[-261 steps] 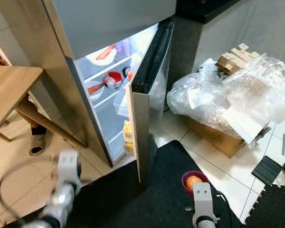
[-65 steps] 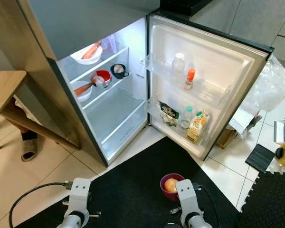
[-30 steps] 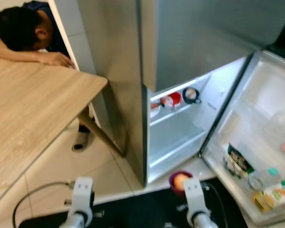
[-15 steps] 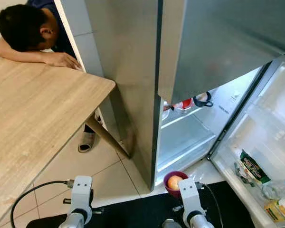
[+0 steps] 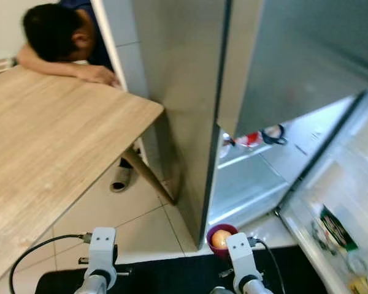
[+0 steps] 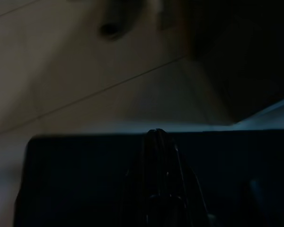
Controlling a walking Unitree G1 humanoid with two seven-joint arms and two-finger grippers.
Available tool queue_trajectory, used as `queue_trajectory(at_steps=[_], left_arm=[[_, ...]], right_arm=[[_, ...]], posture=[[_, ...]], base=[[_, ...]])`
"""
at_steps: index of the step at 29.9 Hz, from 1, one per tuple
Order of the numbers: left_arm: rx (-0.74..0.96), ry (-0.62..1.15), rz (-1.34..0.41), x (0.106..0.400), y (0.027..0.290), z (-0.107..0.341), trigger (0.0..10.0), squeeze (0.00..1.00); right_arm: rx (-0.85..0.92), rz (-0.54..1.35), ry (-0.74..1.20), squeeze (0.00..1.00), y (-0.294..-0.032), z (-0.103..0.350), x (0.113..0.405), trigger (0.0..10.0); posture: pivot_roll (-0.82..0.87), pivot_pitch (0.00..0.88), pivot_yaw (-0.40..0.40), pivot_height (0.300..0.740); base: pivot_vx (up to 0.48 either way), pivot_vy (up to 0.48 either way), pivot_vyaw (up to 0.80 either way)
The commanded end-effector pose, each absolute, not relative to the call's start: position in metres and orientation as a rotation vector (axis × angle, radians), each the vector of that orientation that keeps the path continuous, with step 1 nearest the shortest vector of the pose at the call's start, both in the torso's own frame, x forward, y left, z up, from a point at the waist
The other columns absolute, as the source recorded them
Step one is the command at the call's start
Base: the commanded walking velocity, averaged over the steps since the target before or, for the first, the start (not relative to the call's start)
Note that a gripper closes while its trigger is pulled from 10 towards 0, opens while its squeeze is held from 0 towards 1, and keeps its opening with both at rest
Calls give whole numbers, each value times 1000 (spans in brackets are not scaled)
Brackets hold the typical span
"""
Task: Restocking fridge
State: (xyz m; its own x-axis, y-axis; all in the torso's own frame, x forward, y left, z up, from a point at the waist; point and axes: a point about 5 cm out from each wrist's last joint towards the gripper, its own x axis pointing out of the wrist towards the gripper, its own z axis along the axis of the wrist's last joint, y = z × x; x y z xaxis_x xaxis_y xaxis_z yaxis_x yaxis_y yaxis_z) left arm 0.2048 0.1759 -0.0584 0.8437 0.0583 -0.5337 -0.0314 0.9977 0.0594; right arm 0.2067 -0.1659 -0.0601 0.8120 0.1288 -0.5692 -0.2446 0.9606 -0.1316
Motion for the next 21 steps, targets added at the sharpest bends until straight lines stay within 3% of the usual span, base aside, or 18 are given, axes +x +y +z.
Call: queue_trajectory(at_steps=[1, 21], left_arm=[[46, 573, 57, 202, 178, -60, 10000, 0], [35, 576, 72, 203, 179, -60, 10000, 0]], right_arm=[[-199, 162, 584, 0, -173, -59, 207, 10000], [-211, 158, 584, 0, -174, -59, 207, 10000]], posture=[[-141, 142, 21, 731], [-139, 143, 19, 731]], base=[[0, -345, 0], [0, -347, 0]])
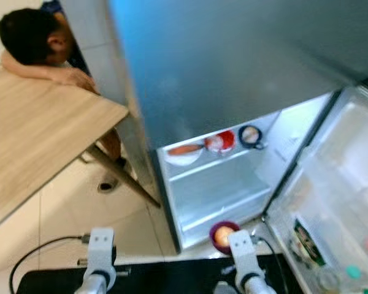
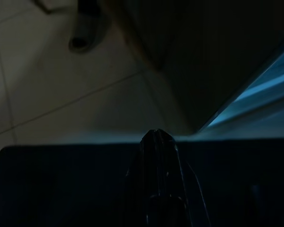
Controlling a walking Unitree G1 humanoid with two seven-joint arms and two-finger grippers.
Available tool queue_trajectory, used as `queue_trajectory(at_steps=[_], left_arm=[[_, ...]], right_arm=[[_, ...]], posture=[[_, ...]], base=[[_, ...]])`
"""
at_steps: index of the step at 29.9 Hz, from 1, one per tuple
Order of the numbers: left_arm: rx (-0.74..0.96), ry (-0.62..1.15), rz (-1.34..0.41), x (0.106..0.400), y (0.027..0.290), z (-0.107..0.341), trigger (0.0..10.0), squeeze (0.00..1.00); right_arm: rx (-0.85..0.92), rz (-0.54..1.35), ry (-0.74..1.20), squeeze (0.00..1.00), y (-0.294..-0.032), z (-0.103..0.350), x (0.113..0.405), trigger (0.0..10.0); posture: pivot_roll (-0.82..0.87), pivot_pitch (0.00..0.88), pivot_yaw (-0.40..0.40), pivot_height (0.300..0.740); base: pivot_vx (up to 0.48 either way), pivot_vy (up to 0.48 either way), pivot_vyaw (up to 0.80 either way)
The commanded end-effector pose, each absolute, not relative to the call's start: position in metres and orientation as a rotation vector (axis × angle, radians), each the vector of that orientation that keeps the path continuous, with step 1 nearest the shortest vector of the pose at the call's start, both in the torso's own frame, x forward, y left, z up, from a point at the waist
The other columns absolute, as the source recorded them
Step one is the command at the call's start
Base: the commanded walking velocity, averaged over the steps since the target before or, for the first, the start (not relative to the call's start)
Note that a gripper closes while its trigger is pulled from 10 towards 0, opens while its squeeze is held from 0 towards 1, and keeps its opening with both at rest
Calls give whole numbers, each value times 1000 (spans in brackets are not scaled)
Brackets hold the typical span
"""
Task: Restocking fridge
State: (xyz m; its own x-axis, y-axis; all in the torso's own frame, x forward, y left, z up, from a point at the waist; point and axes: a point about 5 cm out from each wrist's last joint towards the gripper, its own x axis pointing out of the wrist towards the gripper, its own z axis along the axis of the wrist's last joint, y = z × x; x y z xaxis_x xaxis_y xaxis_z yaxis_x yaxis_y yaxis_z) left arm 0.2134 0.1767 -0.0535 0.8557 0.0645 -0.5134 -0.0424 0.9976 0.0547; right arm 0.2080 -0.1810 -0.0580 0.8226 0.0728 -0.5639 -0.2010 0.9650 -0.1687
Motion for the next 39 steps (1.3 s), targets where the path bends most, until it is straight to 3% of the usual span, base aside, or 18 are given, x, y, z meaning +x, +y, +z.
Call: queue_trajectory(at_steps=[1, 8, 39], left_arm=[[35, 576, 72, 203, 179, -60, 10000, 0], [32, 575, 79, 203, 180, -60, 10000, 0], [35, 572, 91, 197, 183, -62, 10000, 0]], right_arm=[[-211, 158, 584, 0, -174, -59, 207, 10000], [-214, 156, 582, 0, -175, -59, 207, 10000], [-205, 168, 573, 0, -170, -59, 206, 10000]], posture=[[-139, 143, 19, 731], [-139, 143, 17, 731], [-137, 131, 20, 731]], base=[[0, -349, 0], [0, -343, 0], [0, 0, 0]])
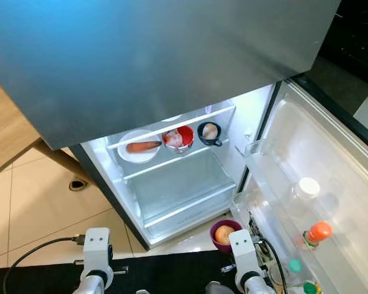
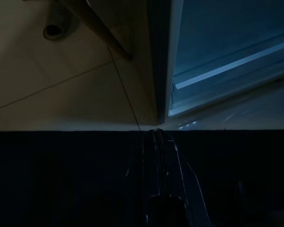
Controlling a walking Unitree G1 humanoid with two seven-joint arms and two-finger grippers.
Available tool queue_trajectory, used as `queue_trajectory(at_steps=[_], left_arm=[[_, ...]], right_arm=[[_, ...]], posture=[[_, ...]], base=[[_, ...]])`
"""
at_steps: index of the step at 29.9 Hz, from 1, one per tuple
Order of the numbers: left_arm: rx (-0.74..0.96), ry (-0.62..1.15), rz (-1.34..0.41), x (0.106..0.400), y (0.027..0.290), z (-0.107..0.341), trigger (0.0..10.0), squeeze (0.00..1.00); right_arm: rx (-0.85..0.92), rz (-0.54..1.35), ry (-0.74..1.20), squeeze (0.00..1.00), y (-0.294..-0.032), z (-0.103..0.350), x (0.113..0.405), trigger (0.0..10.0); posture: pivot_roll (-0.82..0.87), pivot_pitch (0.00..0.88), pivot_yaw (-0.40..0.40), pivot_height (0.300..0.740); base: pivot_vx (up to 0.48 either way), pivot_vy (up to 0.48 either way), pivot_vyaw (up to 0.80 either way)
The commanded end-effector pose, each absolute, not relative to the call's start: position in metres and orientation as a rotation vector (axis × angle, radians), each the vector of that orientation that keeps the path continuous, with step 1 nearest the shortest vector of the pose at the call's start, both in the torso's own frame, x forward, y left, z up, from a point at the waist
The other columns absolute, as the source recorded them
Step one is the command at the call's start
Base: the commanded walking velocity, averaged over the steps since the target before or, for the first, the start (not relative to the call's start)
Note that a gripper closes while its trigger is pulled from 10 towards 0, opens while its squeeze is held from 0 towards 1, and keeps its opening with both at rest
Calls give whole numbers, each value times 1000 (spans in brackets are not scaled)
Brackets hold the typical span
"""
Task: Restocking fridge
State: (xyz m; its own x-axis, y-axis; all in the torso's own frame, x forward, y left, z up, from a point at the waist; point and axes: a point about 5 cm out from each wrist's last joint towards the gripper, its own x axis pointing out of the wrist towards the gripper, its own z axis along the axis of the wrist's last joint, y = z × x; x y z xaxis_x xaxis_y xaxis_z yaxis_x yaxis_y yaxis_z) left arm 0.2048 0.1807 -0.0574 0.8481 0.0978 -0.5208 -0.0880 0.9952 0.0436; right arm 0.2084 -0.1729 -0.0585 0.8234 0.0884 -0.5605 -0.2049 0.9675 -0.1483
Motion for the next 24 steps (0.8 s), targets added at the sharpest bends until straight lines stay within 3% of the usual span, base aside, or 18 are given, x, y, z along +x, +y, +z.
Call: queue_trajectory(at_steps=[1, 24], left_arm=[[35, 573, 92, 196, 183, -62, 10000, 0], [24, 576, 105, 196, 181, -62, 10000, 0]], right_arm=[[-205, 170, 573, 0, -169, -59, 207, 10000], [-217, 182, 574, 0, -170, -59, 207, 10000]], posture=[[-137, 129, 19, 731], [-140, 117, 13, 731]], base=[[0, 0, 0], [0, 0, 0]])
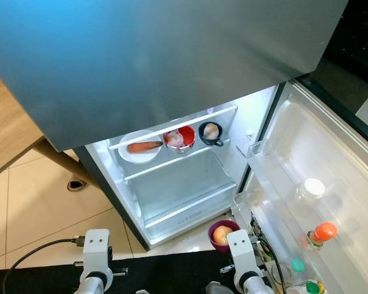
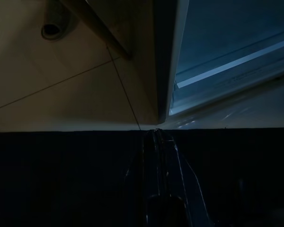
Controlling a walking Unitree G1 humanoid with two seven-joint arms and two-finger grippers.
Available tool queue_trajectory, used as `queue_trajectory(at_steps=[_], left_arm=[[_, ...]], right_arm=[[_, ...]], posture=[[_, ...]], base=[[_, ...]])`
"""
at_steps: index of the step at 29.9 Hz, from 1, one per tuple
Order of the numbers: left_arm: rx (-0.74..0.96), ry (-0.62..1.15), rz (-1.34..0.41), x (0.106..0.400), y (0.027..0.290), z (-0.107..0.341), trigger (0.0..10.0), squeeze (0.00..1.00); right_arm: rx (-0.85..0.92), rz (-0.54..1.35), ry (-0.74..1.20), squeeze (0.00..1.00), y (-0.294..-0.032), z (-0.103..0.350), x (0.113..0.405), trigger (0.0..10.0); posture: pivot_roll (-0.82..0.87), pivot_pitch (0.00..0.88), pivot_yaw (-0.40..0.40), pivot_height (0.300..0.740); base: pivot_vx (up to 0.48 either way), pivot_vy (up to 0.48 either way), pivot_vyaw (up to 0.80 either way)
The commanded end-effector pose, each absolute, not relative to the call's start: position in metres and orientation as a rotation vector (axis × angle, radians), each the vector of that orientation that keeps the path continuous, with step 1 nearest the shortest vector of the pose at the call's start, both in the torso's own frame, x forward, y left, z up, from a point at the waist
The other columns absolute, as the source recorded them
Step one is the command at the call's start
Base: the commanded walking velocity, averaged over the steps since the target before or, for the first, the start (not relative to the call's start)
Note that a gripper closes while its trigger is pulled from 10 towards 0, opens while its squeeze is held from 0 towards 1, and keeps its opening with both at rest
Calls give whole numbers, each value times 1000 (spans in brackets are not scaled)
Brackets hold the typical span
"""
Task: Restocking fridge
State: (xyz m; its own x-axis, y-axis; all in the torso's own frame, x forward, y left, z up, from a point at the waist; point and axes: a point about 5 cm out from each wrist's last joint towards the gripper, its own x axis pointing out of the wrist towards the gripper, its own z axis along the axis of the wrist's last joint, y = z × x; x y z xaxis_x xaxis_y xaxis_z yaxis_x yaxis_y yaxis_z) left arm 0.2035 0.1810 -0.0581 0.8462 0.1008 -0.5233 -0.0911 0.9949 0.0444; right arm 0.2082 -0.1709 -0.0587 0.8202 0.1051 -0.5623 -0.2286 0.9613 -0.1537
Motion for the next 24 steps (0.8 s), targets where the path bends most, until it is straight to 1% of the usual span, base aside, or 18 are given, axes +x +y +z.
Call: queue_trajectory(at_steps=[1, 3, 7, 10, 24], left_arm=[[40, 569, 97, 198, 182, -61, 10000, 0], [42, 568, 97, 198, 182, -61, 10000, 0], [49, 568, 97, 198, 182, -61, 10000, 0], [9, 571, 138, 198, 185, -61, 10000, 0], [-2, 552, 136, 198, 185, -60, 10000, 0]], right_arm=[[-216, 183, 573, 0, -170, -59, 207, 10000], [-216, 183, 573, 0, -170, -59, 207, 10000], [-216, 184, 572, 0, -170, -58, 207, 10000], [-215, 183, 572, 0, -170, -58, 208, 10000], [-215, 185, 572, 0, -169, -59, 207, 10000]], posture=[[-140, 117, 13, 731], [-139, 117, 13, 731], [-139, 116, 13, 731], [-140, 117, 13, 731], [-139, 118, 12, 731]], base=[[0, 0, 0], [0, 0, 0], [0, -480, 0], [0, 0, 0], [0, 0, 0]])
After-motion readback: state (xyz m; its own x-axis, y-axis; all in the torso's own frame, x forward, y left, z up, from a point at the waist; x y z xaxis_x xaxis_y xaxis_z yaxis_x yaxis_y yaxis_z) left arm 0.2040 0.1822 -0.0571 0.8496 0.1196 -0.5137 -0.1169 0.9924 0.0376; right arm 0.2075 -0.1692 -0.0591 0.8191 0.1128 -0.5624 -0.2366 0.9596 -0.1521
